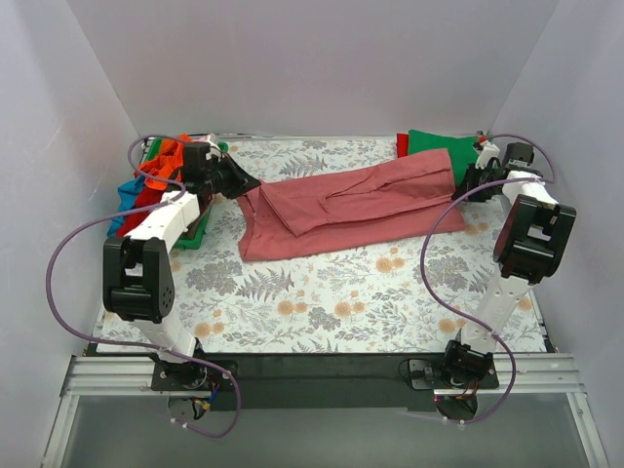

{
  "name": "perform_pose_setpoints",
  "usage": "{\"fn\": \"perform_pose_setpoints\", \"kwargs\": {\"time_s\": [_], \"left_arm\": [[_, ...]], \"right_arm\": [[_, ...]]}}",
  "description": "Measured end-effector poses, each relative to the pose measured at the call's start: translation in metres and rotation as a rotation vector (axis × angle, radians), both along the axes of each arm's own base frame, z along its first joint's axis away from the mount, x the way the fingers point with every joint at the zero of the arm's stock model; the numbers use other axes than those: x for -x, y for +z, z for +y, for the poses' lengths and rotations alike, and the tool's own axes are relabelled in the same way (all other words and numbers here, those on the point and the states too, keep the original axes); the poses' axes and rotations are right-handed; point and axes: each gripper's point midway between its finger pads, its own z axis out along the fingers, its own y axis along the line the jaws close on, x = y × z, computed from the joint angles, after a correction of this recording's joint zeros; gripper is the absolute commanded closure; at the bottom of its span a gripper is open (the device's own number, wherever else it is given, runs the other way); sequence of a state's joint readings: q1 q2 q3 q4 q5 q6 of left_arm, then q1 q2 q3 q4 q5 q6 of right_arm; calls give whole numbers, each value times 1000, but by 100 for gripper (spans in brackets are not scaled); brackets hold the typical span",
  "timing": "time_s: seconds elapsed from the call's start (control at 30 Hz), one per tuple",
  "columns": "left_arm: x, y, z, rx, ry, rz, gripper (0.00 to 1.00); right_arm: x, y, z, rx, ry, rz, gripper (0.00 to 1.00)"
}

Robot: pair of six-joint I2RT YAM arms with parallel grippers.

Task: Fold and stack the t-shirts
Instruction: Fold the tshirt

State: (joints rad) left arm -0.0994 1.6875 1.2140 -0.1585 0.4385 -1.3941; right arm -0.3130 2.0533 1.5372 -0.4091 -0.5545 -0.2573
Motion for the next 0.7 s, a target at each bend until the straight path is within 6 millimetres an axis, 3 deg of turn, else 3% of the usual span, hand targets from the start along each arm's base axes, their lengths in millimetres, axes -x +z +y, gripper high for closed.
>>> {"fn": "perform_pose_setpoints", "kwargs": {"time_s": [0.2, 0.7], "left_arm": [[-14, 4, -2, 5, -5, -14, 100], [-33, -10, -5, 4, -11, 9, 100]], "right_arm": [[3, 1, -2, 15, -17, -7, 99], [3, 1, -7, 36, -47, -9, 99]]}}
